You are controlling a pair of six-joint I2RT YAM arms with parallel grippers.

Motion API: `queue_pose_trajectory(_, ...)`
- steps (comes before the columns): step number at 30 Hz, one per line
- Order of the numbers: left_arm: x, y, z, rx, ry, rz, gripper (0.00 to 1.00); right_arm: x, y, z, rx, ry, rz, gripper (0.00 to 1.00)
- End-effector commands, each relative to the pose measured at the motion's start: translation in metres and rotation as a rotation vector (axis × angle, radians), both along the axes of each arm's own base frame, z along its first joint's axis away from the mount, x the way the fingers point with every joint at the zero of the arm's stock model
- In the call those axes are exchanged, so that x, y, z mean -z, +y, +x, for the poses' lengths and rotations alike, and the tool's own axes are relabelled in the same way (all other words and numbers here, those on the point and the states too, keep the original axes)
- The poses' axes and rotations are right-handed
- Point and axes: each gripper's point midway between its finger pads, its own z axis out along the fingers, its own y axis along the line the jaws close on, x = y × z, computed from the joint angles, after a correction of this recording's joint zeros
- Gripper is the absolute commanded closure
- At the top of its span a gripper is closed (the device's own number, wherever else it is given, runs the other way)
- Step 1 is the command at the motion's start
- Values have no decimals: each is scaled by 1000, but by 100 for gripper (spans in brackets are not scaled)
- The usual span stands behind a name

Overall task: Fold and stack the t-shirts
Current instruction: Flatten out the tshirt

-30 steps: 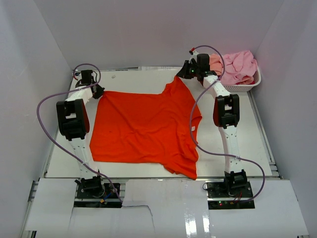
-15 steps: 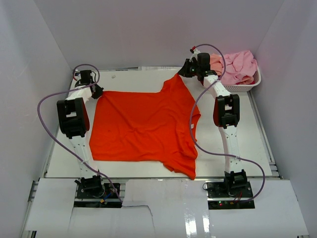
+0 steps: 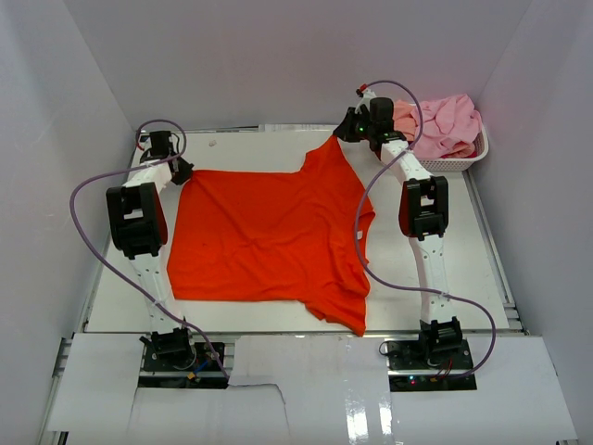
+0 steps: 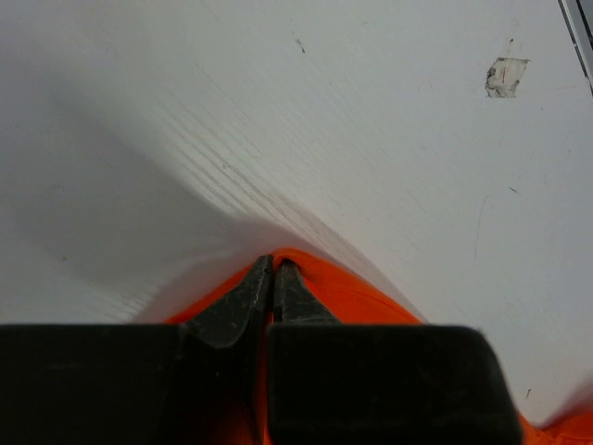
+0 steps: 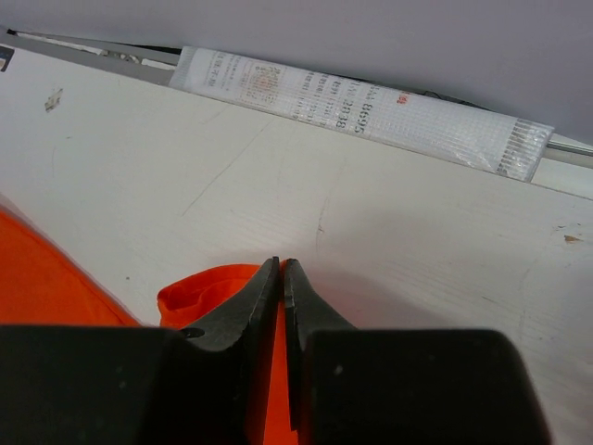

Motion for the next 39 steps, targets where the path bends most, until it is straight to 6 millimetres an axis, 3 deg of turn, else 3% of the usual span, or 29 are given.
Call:
queue_pose_trajectory(1,-14,9,12,-3,-40,6,100,-26,-11,17,22,-102,-3,88)
queue_pose_trajectory(10,-11,10,11,-6,-38,-4,100,-15,-12,13,15,-79,-9,88)
queue_pose_trajectory(19,-14,9,13,7,-51,-8,100,-18,-12,12,9,-85,-8,89)
queue_pose_trajectory(26,-31,3,20,38,-106,-21,100,-17,-10,10,1,-78,-3,90)
queue_pose_trajectory(32,-60,3,31,66,-176,-1,100,-20,-11,8,0,-82,-4,91)
queue_pose_trajectory(39,-72,2,39,90,-201,0,100,-18,-11,7,-4,-72,1,91)
